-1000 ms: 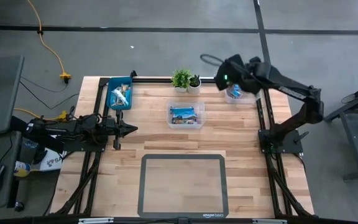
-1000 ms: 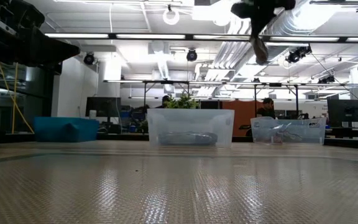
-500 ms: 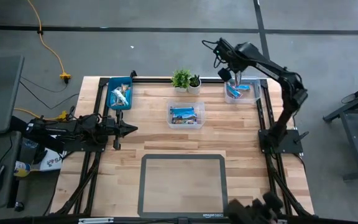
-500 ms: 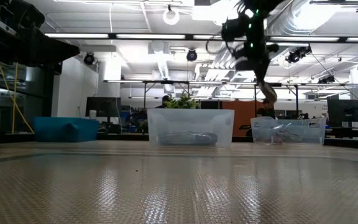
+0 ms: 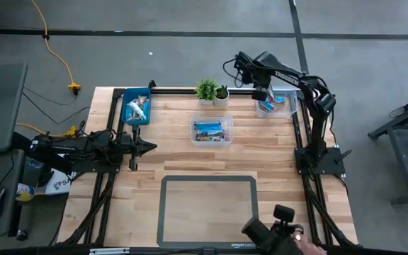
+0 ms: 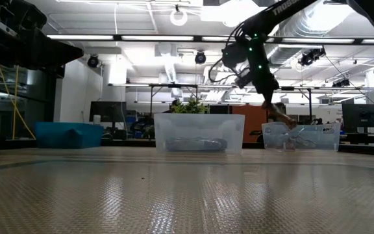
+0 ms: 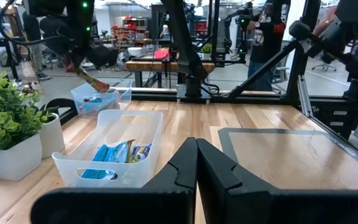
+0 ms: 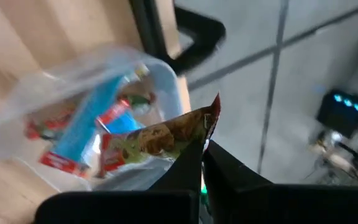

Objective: Pick and place Granola Bars by type
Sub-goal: Put the red granola bar in the right transparent bin

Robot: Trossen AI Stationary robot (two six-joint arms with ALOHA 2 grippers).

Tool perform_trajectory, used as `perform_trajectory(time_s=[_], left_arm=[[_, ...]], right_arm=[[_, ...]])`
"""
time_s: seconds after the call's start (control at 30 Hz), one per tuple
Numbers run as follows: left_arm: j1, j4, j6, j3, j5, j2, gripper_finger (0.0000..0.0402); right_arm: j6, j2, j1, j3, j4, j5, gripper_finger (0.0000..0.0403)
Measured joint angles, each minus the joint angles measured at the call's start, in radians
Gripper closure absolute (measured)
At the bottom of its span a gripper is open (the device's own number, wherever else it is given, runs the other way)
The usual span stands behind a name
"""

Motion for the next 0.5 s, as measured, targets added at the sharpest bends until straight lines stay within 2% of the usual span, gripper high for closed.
perform_trajectory(time_s=[0.2, 0.5], left_arm=[[0.0, 0.0, 0.0, 0.0, 0.0, 0.0, 0.0401], [0.0, 0.0, 0.0, 0.0, 0.0, 0.0, 0.0401]], right_arm=[[-0.026, 0.0, 0.003, 0.0, -0.016, -0.102, 0.0403], [-0.044, 0.0, 0.001, 0.0, -0.098, -0.182, 0.0403]])
